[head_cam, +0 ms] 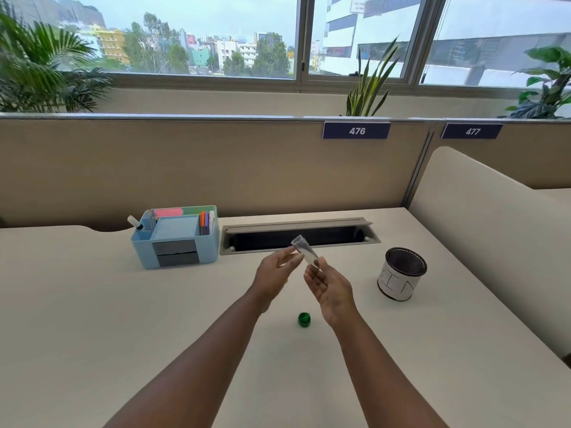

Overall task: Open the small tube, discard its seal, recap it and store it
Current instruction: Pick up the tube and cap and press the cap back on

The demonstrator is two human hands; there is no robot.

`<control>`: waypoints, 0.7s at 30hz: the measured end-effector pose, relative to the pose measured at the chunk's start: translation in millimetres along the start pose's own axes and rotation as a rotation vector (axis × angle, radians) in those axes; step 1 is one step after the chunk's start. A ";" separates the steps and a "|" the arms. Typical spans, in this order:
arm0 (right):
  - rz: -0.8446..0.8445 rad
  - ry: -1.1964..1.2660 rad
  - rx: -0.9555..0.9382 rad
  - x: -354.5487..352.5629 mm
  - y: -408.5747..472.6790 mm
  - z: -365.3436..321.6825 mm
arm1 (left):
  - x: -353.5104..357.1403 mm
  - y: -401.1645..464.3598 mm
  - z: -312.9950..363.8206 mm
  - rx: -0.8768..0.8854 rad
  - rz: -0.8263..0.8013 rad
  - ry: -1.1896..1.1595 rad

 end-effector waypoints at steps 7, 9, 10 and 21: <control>-0.203 -0.263 0.014 21.0 -2.9 21.1 | -19.4 -5.3 -2.4 -0.041 0.183 -0.214; -0.221 -0.438 -0.037 18.7 1.3 24.0 | -24.7 -5.5 -4.4 -0.033 0.209 -0.194; -0.211 -0.566 -0.094 14.5 3.9 24.8 | -27.5 -5.7 -5.7 -0.031 0.224 -0.181; -0.712 -1.887 -0.260 -52.8 7.4 63.9 | -37.3 -7.8 -20.3 -0.045 0.220 -0.115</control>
Point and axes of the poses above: each hand's wrist, its own y-axis towards the middle knuckle, its own x-axis out of the palm, z = x × y, the point moved 2 cm from there along y, towards the middle knuckle, and after that the axes turned 10 degrees about -x, right-handed, at the moved point
